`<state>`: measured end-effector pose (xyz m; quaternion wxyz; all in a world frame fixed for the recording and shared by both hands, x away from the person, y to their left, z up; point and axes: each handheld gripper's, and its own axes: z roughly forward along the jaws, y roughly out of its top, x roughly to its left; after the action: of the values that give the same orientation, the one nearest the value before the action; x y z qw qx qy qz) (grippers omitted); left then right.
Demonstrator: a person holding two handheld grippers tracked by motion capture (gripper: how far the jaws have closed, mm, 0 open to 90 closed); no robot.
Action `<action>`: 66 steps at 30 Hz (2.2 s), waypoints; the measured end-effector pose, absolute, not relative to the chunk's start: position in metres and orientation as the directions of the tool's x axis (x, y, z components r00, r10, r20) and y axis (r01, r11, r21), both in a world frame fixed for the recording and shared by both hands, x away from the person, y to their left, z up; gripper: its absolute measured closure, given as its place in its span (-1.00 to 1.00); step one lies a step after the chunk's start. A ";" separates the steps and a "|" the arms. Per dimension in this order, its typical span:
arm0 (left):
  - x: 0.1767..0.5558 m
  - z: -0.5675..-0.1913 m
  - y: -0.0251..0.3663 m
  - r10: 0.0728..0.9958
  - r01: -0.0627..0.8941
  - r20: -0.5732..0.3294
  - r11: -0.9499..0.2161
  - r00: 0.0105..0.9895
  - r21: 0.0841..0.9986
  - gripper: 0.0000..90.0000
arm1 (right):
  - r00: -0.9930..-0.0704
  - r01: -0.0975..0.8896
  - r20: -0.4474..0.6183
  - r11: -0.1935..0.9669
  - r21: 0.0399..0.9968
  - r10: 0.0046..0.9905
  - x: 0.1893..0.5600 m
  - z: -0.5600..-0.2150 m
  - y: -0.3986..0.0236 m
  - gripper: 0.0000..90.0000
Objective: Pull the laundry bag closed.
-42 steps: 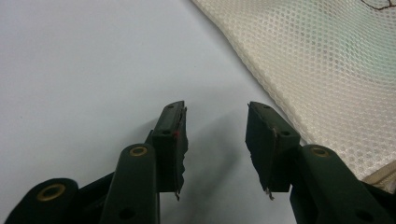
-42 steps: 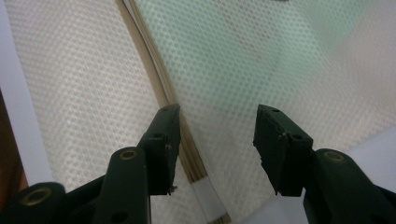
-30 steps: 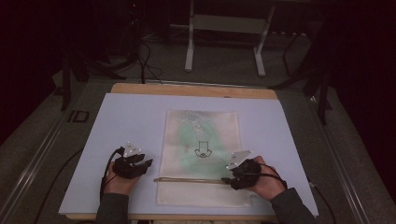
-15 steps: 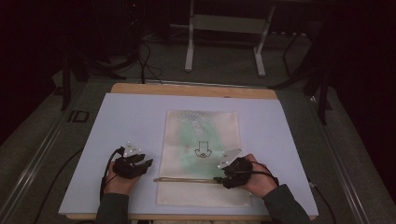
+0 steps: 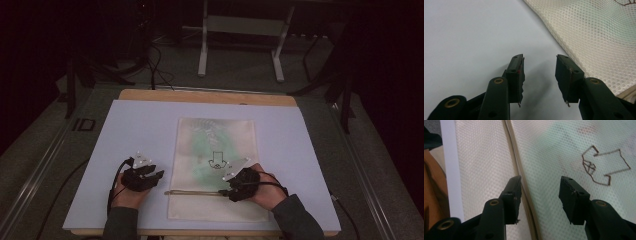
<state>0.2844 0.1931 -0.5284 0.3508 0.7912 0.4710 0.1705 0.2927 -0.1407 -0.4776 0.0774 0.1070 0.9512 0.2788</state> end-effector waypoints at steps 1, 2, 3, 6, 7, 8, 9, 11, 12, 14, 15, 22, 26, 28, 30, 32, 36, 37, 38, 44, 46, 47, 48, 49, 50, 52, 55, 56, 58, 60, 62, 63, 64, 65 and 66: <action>0.284 -0.528 0.193 0.865 0.626 -0.060 -0.311 0.498 0.715 0.29 | -0.967 0.157 -0.084 0.822 0.547 0.240 0.292 -0.478 -0.136 0.18; 0.284 -0.528 0.193 0.865 0.626 -0.060 -0.311 0.498 0.715 0.29 | -0.967 0.157 -0.084 0.822 0.547 0.240 0.292 -0.478 -0.136 0.18; 0.285 -0.528 0.193 0.865 0.626 -0.062 -0.309 0.499 0.716 0.29 | -0.969 0.151 -0.084 0.821 0.550 0.234 0.293 -0.478 -0.132 0.19; 0.284 -0.528 0.193 0.865 0.625 -0.061 -0.310 0.499 0.716 0.29 | -0.971 0.144 -0.082 0.819 0.555 0.226 0.293 -0.479 -0.128 0.19; 0.284 -0.528 0.193 0.864 0.625 -0.061 -0.310 0.499 0.716 0.29 | -0.972 0.140 -0.079 0.818 0.558 0.220 0.292 -0.479 -0.123 0.20; 0.284 -0.528 0.192 0.864 0.625 -0.060 -0.311 0.499 0.716 0.29 | -0.972 0.140 -0.079 0.818 0.558 0.220 0.292 -0.479 -0.123 0.20; 0.285 -0.528 0.192 0.864 0.624 -0.059 -0.312 0.500 0.716 0.29 | -0.973 0.137 -0.078 0.818 0.558 0.216 0.292 -0.480 -0.121 0.20; 0.285 -0.528 0.192 0.863 0.623 -0.059 -0.313 0.501 0.717 0.29 | -0.975 0.129 -0.076 0.815 0.564 0.207 0.292 -0.481 -0.115 0.21; 0.285 -0.528 0.192 0.863 0.623 -0.058 -0.314 0.502 0.717 0.29 | -0.975 0.129 -0.076 0.815 0.564 0.207 0.292 -0.481 -0.115 0.21; 0.285 -0.528 0.192 0.863 0.622 -0.058 -0.314 0.502 0.717 0.29 | -0.977 0.125 -0.072 0.813 0.569 0.201 0.292 -0.482 -0.111 0.22; 0.285 -0.528 0.191 0.863 0.621 -0.057 -0.314 0.502 0.718 0.29 | -0.977 0.126 -0.070 0.812 0.570 0.201 0.292 -0.482 -0.109 0.23; 0.285 -0.528 0.191 0.863 0.620 -0.056 -0.313 0.502 0.719 0.29 | -0.981 0.110 -0.063 0.801 0.589 0.182 0.292 -0.484 -0.096 0.28; 0.285 -0.528 0.191 0.864 0.619 -0.057 -0.311 0.501 0.721 0.29 | -0.983 0.104 -0.059 0.799 0.593 0.172 0.291 -0.487 -0.088 0.29; 0.285 -0.528 0.191 0.864 0.620 -0.058 -0.310 0.500 0.721 0.29 | -0.985 0.099 -0.057 0.800 0.592 0.164 0.291 -0.489 -0.085 0.30; 0.285 -0.528 0.191 0.864 0.619 -0.057 -0.311 0.501 0.721 0.29 | -0.985 0.102 -0.053 0.799 0.592 0.165 0.291 -0.489 -0.083 0.30; 0.285 -0.528 0.191 0.863 0.619 -0.057 -0.312 0.501 0.721 0.29 | -0.986 0.093 -0.054 0.799 0.594 0.155 0.291 -0.491 -0.077 0.32; 0.285 -0.528 0.191 0.863 0.618 -0.056 -0.313 0.502 0.722 0.29 | -0.988 0.084 -0.053 0.795 0.601 0.145 0.291 -0.492 -0.069 0.36; 0.285 -0.528 0.191 0.863 0.617 -0.055 -0.312 0.501 0.722 0.28 | -0.988 0.082 -0.054 0.794 0.603 0.143 0.291 -0.492 -0.067 0.37; 0.285 -0.528 0.191 0.863 0.617 -0.055 -0.312 0.501 0.722 0.29 | -0.989 0.082 -0.051 0.793 0.603 0.141 0.291 -0.492 -0.065 0.38; 0.285 -0.528 0.191 0.864 0.616 -0.053 -0.313 0.502 0.723 0.28 | -0.992 0.069 -0.044 0.793 0.605 0.120 0.291 -0.496 -0.053 0.39; 0.285 -0.528 0.191 0.864 0.615 -0.053 -0.313 0.501 0.723 0.28 | -0.992 0.069 -0.040 0.791 0.608 0.118 0.292 -0.497 -0.049 0.39; 0.285 -0.528 0.191 0.864 0.616 -0.053 -0.313 0.501 0.723 0.28 | -0.992 0.069 -0.040 0.791 0.608 0.118 0.292 -0.497 -0.049 0.39; 0.285 -0.528 0.191 0.864 0.614 -0.052 -0.312 0.500 0.725 0.28 | -0.993 0.067 -0.038 0.790 0.610 0.113 0.292 -0.498 -0.045 0.39; 0.285 -0.528 0.191 0.864 0.614 -0.052 -0.312 0.500 0.725 0.28 | -0.993 0.067 -0.038 0.790 0.610 0.113 0.292 -0.498 -0.045 0.39; 0.285 -0.528 0.191 0.864 0.614 -0.052 -0.313 0.500 0.724 0.28 | -0.994 0.065 -0.034 0.787 0.614 0.108 0.292 -0.498 -0.041 0.39; 0.285 -0.528 0.191 0.864 0.614 -0.051 -0.313 0.501 0.725 0.28 | -0.994 0.062 -0.036 0.788 0.613 0.106 0.292 -0.498 -0.039 0.39; 0.285 -0.528 0.191 0.865 0.614 -0.052 -0.310 0.498 0.726 0.28 | -0.994 0.061 -0.029 0.781 0.622 0.101 0.292 -0.499 -0.032 0.40; 0.285 -0.528 0.191 0.866 0.614 -0.053 -0.308 0.498 0.727 0.28 | -0.995 0.060 -0.026 0.782 0.620 0.097 0.292 -0.499 -0.030 0.41; 0.285 -0.528 0.191 0.866 0.614 -0.053 -0.307 0.497 0.727 0.28 | -0.996 0.054 -0.027 0.783 0.620 0.090 0.291 -0.500 -0.025 0.43; 0.285 -0.528 0.191 0.866 0.613 -0.053 -0.308 0.498 0.727 0.28 | -0.996 0.049 -0.025 0.783 0.620 0.082 0.292 -0.501 -0.018 0.46; 0.285 -0.528 0.192 0.866 0.614 -0.053 -0.307 0.497 0.727 0.28 | -0.996 0.048 -0.025 0.783 0.620 0.081 0.292 -0.502 -0.016 0.47; 0.285 -0.528 0.192 0.866 0.614 -0.053 -0.308 0.497 0.727 0.28 | -0.996 0.050 -0.023 0.783 0.620 0.082 0.292 -0.502 -0.015 0.49; 0.285 -0.528 0.192 0.867 0.615 -0.054 -0.307 0.496 0.727 0.28 | -0.996 0.050 -0.022 0.782 0.621 0.081 0.293 -0.502 -0.013 0.50; 0.285 -0.528 0.192 0.867 0.615 -0.054 -0.307 0.496 0.727 0.28 | -0.996 0.050 -0.022 0.782 0.621 0.081 0.293 -0.502 -0.013 0.50; 0.285 -0.527 0.193 0.868 0.615 -0.054 -0.305 0.494 0.727 0.28 | -0.997 0.051 -0.018 0.781 0.623 0.080 0.293 -0.502 -0.011 0.51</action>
<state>0.2846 0.1927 -0.5274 0.3554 0.7878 0.4705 0.1778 0.2929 -0.0109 -0.5024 0.0218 0.0347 0.9434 0.3291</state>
